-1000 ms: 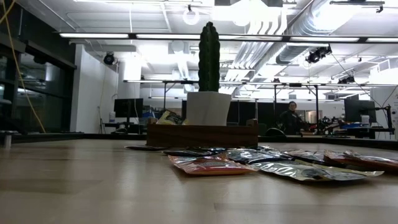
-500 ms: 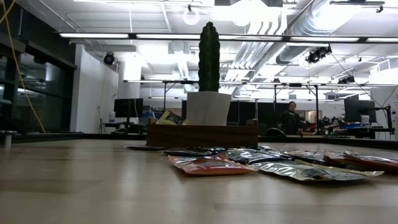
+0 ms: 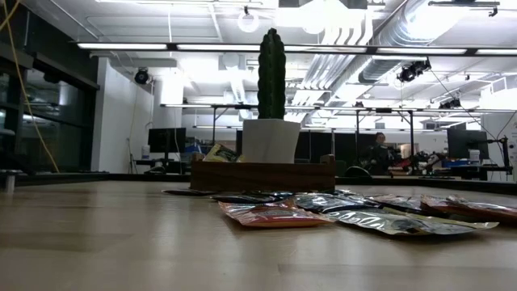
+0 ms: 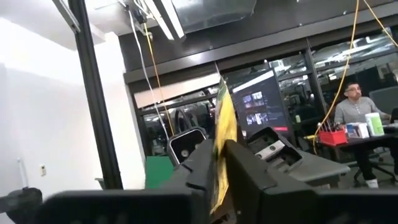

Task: Pick & Place Tea
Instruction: Put the yellow tea bag into the left section of the wooden organizer

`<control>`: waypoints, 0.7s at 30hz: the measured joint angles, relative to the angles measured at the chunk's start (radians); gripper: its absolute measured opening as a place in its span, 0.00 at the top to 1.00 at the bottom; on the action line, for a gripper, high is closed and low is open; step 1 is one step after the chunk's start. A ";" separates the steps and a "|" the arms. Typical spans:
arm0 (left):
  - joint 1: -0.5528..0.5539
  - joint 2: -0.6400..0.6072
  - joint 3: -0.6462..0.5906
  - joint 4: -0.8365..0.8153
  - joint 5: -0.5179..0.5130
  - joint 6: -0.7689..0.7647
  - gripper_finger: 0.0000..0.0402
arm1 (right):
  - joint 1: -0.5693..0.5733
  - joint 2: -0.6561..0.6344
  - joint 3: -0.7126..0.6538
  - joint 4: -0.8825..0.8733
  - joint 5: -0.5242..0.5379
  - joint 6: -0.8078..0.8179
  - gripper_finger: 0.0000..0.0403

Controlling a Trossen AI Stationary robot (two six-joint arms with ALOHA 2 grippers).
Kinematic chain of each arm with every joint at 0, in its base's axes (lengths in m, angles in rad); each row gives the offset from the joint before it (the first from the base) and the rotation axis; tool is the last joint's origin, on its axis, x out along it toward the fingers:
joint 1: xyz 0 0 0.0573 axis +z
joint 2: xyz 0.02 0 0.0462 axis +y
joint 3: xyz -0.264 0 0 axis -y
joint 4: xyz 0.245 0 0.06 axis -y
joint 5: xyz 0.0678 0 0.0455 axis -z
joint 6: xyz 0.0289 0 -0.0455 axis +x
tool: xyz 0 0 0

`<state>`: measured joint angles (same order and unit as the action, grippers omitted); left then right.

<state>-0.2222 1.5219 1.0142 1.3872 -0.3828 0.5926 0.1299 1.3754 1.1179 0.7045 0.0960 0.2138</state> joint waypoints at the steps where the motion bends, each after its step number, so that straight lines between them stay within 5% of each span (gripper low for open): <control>1: 0.000 0.000 0.000 0.000 0.000 0.000 1.00 | 0.000 0.000 0.000 0.002 -0.008 -0.005 0.96; 11: 0.000 0.000 0.000 0.000 -0.002 0.000 0.98 | 0.000 0.000 0.000 -0.011 -0.007 -0.008 0.99; 21: 0.000 0.000 0.000 -0.007 -0.016 0.002 0.84 | 0.001 -0.011 0.000 -0.055 -0.006 -0.006 1.00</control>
<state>-0.2222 1.5223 1.0142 1.3807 -0.3988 0.5942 0.1310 1.3644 1.1179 0.6491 0.0902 0.2081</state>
